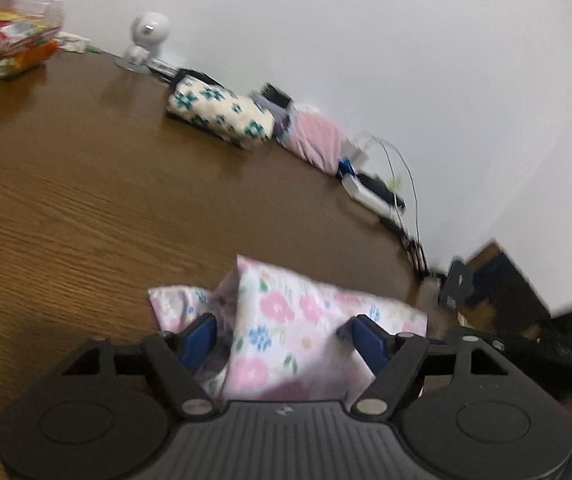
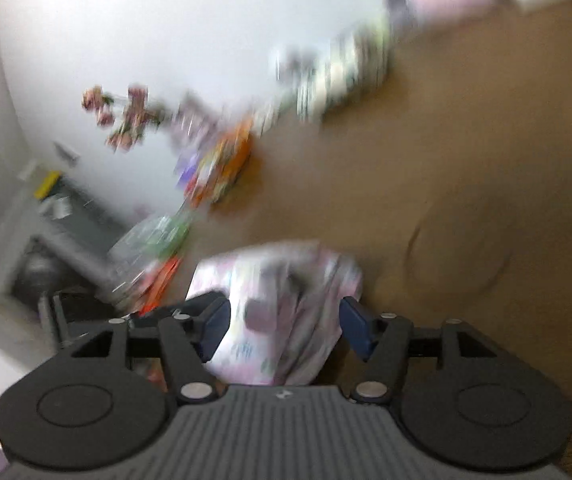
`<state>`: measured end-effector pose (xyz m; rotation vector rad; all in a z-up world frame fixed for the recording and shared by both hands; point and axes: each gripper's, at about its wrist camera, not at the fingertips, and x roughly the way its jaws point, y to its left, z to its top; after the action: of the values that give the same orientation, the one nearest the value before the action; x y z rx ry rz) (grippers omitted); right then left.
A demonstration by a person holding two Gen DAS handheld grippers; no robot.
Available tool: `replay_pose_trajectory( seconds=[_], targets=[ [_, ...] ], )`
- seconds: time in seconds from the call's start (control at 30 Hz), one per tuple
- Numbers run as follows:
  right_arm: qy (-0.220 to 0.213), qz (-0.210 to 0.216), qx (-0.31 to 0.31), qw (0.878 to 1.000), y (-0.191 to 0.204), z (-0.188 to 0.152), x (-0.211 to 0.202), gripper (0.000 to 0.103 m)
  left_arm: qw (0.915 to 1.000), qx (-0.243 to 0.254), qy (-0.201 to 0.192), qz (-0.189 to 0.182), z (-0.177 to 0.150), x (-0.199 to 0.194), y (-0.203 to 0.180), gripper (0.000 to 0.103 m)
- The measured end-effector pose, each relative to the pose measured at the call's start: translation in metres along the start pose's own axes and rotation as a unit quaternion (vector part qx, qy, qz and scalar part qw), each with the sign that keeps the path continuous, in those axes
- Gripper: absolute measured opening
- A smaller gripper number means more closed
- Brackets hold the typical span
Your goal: Fold clothes
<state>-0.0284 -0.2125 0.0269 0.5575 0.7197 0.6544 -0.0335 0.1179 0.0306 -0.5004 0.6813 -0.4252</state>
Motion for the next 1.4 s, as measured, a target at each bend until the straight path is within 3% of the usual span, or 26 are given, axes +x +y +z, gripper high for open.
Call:
replay_pose_trajectory(
  seconds=[0.07, 0.13, 0.17, 0.2, 0.23, 0.3, 0.43, 0.47, 0.57, 0.63, 0.73, 0.77, 0.8, 0.87, 0.93, 0.97, 1.03, 1.1, 1.2, 1.3, 1.4],
  targets=[
    [-0.022, -0.001, -0.015, 1.000, 0.015, -0.004, -0.002, 0.062, 0.9997, -0.017, -0.013, -0.008, 0.002, -0.003, 0.002, 0.077],
    [-0.023, -0.010, -0.024, 0.999, 0.027, -0.008, 0.010, 0.059, 0.9988, -0.038, -0.028, 0.009, 0.003, -0.005, 0.006, 0.077],
    [-0.019, -0.022, -0.027, 0.999, 0.029, -0.010, 0.020, 0.050, 0.9978, -0.051, -0.036, 0.023, 0.005, -0.003, 0.010, 0.074],
    [-0.015, -0.035, -0.030, 0.999, 0.031, -0.012, 0.031, 0.032, 0.9966, -0.059, -0.047, 0.035, 0.006, -0.002, 0.013, 0.071],
    [-0.008, -0.052, -0.034, 0.998, 0.030, -0.013, 0.040, 0.025, 0.9949, -0.060, -0.062, 0.052, 0.005, -0.001, 0.014, 0.067],
    [0.006, -0.084, -0.039, 0.996, 0.025, -0.015, 0.054, 0.022, 0.9941, -0.045, -0.068, 0.071, 0.005, 0.005, 0.014, 0.040],
    [0.011, -0.083, -0.026, 0.996, 0.013, -0.021, 0.059, 0.024, 0.9941, -0.048, -0.056, 0.079, 0.001, 0.015, 0.017, 0.034],
    [0.007, -0.081, -0.022, 0.996, 0.011, -0.022, 0.056, 0.031, 0.9941, -0.049, -0.061, 0.076, 0.003, 0.014, 0.017, 0.040],
    [-0.023, -0.093, -0.017, 0.995, 0.009, -0.024, 0.037, 0.062, 0.9920, -0.061, -0.073, 0.083, 0.007, -0.001, 0.023, 0.088],
    [-0.034, -0.103, -0.019, 0.994, 0.010, -0.021, 0.031, 0.063, 0.9929, -0.051, -0.059, 0.090, 0.008, 0.000, 0.024, 0.086],
    [-0.035, -0.097, -0.013, 0.995, 0.007, -0.016, 0.037, 0.060, 0.9945, -0.025, -0.035, 0.095, 0.008, 0.005, 0.017, 0.077],
    [-0.033, -0.098, -0.011, 0.995, 0.006, -0.016, 0.042, 0.048, 0.9949, -0.017, -0.030, 0.095, 0.008, 0.007, 0.014, 0.068],
    [-0.030, -0.099, -0.010, 0.995, 0.005, -0.015, 0.047, 0.027, 0.9958, -0.023, -0.026, 0.084, 0.007, 0.009, 0.015, 0.047],
    [-0.022, -0.097, -0.007, 0.995, 0.003, -0.013, 0.054, 0.015, 0.9968, -0.038, -0.025, 0.066, 0.006, 0.012, 0.018, 0.025],
    [-0.015, -0.096, -0.005, 0.995, 0.001, -0.010, 0.061, 0.015, 0.9968, -0.055, -0.028, 0.052, 0.003, 0.016, 0.022, 0.025],
    [-0.014, -0.098, -0.009, 0.995, 0.003, -0.009, 0.062, 0.016, 0.9970, -0.049, -0.030, 0.051, 0.001, 0.016, 0.019, 0.026],
    [-0.025, -0.103, -0.012, 0.994, 0.005, -0.008, 0.052, 0.024, 0.9968, -0.052, -0.037, 0.048, 0.001, 0.008, 0.017, 0.039],
    [-0.047, -0.113, -0.013, 0.992, 0.007, -0.008, 0.033, 0.053, 0.9967, -0.056, -0.042, 0.041, 0.001, -0.003, 0.017, 0.061],
    [-0.048, -0.109, -0.006, 0.993, 0.006, -0.007, 0.015, 0.058, 0.9968, -0.056, -0.041, 0.039, 0.001, -0.020, 0.018, 0.074],
    [-0.036, -0.100, -0.003, 0.994, 0.006, -0.009, 0.011, 0.066, 0.9968, -0.044, -0.019, 0.063, -0.001, -0.019, 0.018, 0.076],
    [-0.015, -0.094, -0.007, 0.995, 0.010, -0.012, 0.021, 0.069, 0.9969, -0.056, 0.001, 0.056, -0.001, -0.011, 0.022, 0.076]
  ],
)
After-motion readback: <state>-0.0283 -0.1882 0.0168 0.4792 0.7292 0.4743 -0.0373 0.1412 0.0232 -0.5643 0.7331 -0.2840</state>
